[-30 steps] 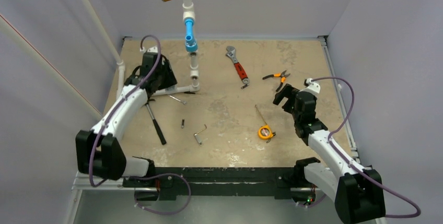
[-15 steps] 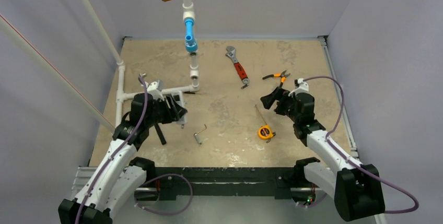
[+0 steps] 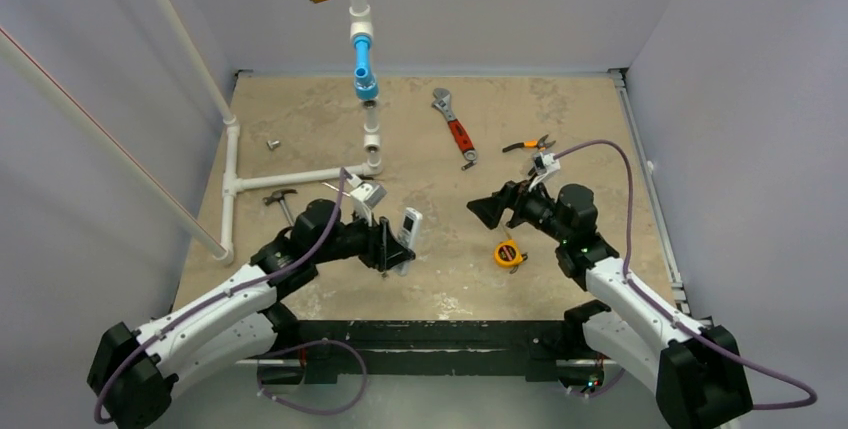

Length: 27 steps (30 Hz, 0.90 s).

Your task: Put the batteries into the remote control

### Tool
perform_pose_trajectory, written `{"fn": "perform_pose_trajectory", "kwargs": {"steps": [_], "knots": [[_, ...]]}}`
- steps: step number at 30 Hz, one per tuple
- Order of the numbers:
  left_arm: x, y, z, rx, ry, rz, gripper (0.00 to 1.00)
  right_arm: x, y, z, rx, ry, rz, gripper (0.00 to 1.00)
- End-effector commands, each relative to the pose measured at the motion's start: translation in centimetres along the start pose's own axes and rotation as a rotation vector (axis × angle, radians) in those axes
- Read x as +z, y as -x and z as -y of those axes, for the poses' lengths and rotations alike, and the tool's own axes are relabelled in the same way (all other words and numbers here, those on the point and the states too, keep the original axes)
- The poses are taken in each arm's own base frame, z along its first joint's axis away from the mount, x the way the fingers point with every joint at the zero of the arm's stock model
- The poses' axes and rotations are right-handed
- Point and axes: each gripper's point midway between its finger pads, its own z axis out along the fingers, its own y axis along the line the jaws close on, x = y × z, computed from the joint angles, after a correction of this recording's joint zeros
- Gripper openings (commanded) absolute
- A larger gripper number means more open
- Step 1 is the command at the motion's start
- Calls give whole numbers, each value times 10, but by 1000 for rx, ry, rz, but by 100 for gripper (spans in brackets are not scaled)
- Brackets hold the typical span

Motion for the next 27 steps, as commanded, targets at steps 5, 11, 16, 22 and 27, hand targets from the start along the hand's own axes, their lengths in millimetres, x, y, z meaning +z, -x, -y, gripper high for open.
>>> {"fn": "perform_pose_trajectory", "kwargs": {"steps": [5, 11, 16, 22, 27], "knots": [[22, 45, 81, 110, -366, 68, 0, -19, 27, -93, -113, 448, 89, 93], [23, 61, 110, 143, -481, 42, 0, -25, 31, -116, -141, 579, 65, 96], [27, 64, 114, 129, -514, 47, 0, -32, 33, -132, -124, 676, 50, 96], [26, 85, 116, 116, -485, 146, 0, -41, 27, -136, -107, 705, 36, 96], [23, 114, 115, 73, -461, 270, 0, -49, 8, -134, -94, 729, -28, 96]]}}
